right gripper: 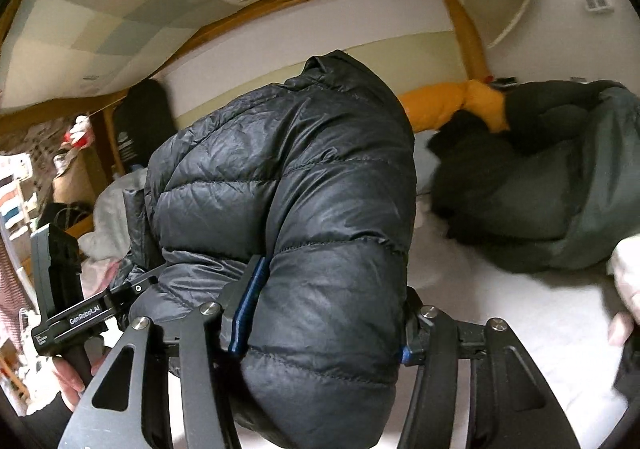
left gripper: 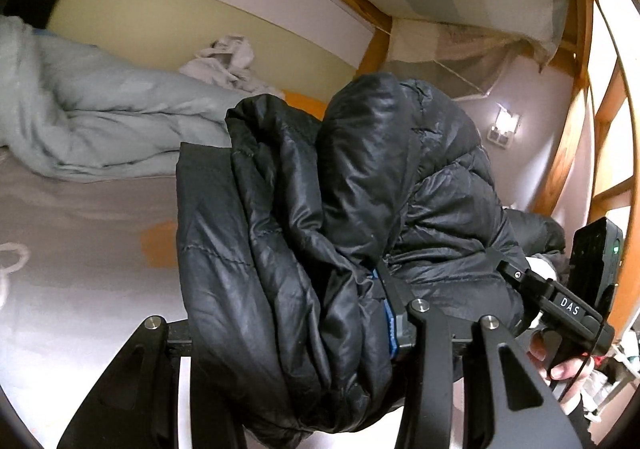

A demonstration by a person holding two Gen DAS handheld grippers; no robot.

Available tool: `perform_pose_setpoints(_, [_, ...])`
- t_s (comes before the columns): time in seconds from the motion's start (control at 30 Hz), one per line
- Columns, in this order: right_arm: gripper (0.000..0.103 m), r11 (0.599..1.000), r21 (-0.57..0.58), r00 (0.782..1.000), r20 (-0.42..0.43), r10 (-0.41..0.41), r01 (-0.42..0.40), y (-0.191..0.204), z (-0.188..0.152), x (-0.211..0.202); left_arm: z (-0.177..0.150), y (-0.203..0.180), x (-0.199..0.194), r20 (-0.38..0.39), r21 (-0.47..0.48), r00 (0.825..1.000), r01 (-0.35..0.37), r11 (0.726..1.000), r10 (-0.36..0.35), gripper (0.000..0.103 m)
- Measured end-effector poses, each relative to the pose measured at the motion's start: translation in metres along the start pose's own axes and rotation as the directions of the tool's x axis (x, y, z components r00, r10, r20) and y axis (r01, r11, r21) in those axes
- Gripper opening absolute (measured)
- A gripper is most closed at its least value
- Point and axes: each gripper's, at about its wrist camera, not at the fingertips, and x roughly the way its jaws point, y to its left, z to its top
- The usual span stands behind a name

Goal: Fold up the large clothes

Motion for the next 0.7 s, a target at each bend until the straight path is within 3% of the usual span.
perform_pose_setpoints(0.3, [0.057, 0.994, 0.086, 0.997, -0.035, -0.061, 0.064, -0.091, -0.011, 0.061, -0.024, 0.003, 0.103, -0.044, 0.043, 0.998, -0.035, 0.998, 0.036, 0.044])
perform_pose_setpoints(0.53, [0.057, 0.992, 0.084, 0.988, -0.13, -0.087, 0.099, -0.117, -0.035, 0.114, -0.057, 0.026, 0.151, -0.094, 0.035, 0.984, -0.152, 0.988, 0.154, 0.046])
perform_pose_setpoints(0.6, [0.057, 0.991, 0.098, 0.98, -0.185, -0.072, 0.091, -0.119, -0.042, 0.131, -0.061, 0.041, 0.156, -0.117, -0.017, 0.977, -0.182, 0.983, 0.179, 0.049])
perform_pose_setpoints(0.7, [0.061, 0.99, 0.089, 0.972, -0.217, -0.088, 0.11, -0.121, -0.053, 0.15, -0.06, 0.055, 0.161, -0.155, -0.058, 0.971, -0.195, 0.979, 0.185, 0.065])
